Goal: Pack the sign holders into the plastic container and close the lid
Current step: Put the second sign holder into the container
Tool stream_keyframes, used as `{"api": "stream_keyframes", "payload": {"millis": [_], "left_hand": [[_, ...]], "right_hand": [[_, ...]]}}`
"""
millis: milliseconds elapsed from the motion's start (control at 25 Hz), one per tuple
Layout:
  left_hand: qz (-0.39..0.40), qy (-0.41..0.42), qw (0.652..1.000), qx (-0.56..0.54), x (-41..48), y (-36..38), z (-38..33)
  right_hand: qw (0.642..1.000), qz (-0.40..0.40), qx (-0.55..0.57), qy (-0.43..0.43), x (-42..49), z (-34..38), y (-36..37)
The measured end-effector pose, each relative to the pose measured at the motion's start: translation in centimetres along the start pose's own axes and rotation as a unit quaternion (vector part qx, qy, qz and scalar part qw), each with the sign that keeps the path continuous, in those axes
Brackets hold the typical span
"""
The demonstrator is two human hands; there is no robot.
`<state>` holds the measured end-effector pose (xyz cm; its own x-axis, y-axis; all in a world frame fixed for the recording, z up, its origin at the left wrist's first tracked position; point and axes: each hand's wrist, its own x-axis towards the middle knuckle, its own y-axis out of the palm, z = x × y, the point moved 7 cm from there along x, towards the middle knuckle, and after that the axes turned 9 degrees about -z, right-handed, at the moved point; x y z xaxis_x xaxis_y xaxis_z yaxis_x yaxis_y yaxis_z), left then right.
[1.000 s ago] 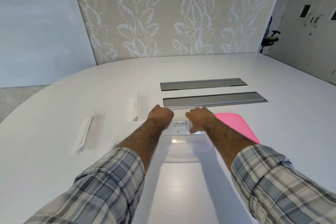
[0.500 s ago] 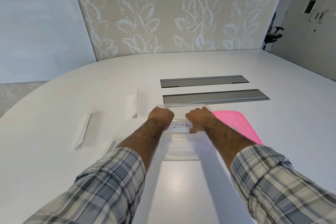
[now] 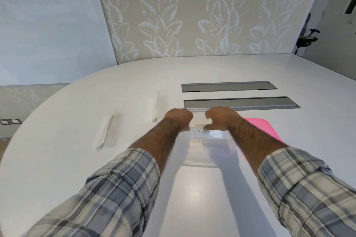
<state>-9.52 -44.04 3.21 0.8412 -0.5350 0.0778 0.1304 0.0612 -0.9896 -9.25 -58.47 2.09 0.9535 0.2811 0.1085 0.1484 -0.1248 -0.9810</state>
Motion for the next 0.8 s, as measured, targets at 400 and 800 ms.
{"api": "stream_keyframes", "payload": {"millis": [400,800], "left_hand": [[-0.146,-0.108,0.981,-0.064,-8.4,-6.9,12.3],[-0.046,-0.241,0.965,-0.094,-16.7,0.3,34.5]], "right_hand": [[0.997,-0.069,0.038,-0.020,4.2,8.5,-6.6],[0.997,-0.050,0.060,-0.023,11.6,26.9,-8.5]]}}
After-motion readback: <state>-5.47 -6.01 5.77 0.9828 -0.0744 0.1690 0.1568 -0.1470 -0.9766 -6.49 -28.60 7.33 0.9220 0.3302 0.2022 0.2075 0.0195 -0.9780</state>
